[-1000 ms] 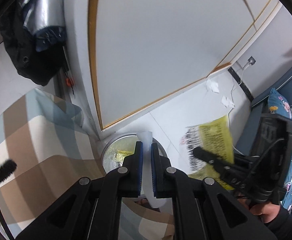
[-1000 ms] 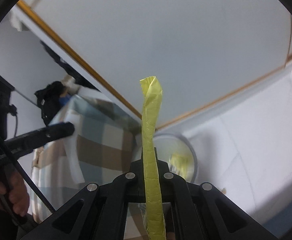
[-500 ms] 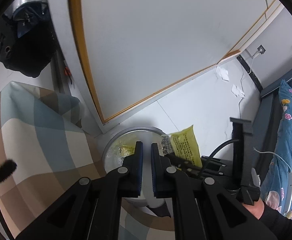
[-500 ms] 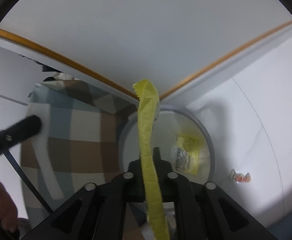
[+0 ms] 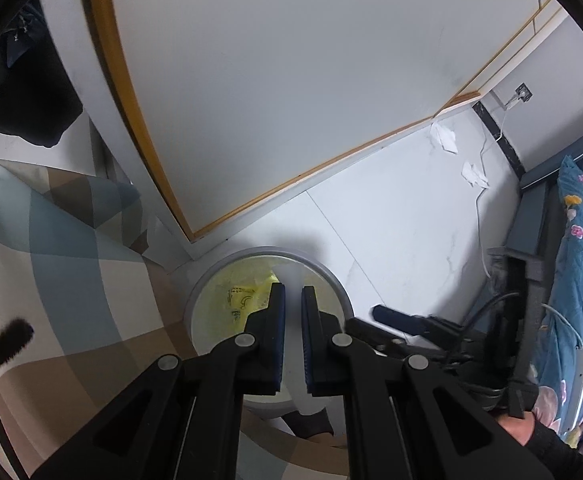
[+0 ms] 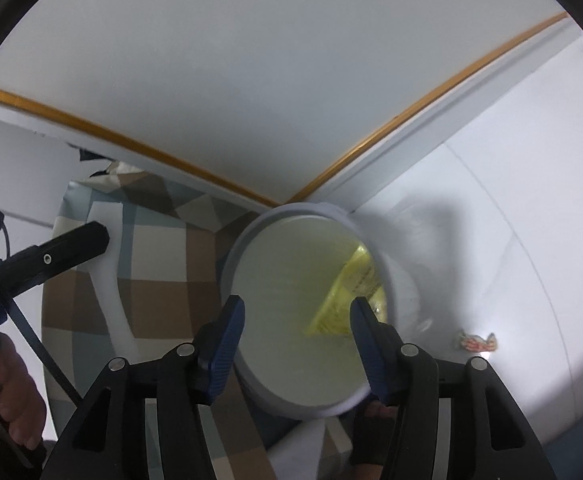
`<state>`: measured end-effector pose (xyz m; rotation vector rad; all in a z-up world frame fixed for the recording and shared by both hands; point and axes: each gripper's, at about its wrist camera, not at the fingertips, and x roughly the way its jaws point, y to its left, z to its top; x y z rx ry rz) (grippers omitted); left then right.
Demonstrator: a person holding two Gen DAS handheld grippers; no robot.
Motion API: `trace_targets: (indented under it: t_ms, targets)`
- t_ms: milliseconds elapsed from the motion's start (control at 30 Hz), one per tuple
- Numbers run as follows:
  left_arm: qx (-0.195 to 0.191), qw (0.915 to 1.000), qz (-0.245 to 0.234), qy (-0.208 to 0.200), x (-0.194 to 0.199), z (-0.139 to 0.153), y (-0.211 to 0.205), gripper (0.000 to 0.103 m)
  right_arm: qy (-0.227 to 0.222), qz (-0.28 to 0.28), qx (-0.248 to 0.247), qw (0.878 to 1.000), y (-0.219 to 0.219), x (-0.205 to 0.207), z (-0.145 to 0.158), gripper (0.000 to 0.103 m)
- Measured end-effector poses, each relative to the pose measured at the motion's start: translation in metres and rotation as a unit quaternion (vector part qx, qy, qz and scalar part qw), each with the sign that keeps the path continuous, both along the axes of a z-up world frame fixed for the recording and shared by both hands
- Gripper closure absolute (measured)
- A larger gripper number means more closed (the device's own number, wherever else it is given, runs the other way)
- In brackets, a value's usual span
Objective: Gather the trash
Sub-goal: 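Open the left gripper over the bin to drop the foam strip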
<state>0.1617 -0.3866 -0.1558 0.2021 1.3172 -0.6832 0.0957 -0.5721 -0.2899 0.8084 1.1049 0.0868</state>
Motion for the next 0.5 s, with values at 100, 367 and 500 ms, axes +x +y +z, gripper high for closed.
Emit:
trace_targets:
  t_ms: [100, 367, 500]
  targets:
    - [0.007, 1.0000, 0.000, 0.001, -0.002, -0.004, -0.005, 0.098, -0.001, -0.008, -0.013, 1.000, -0.008, -0.006, 0.006, 0.042]
    - [0.044, 0.9989, 0.011, 0.008, -0.001, -0.016, -0.010, 0.092, -0.015, -0.031, -0.025, 0.999, -0.021, -0.019, 0.022, 0.038]
    - [0.048, 0.9985, 0.009, 0.023, -0.002, -0.019, -0.013, 0.089, -0.022, -0.033, -0.031, 0.999, -0.024, -0.023, 0.030, 0.037]
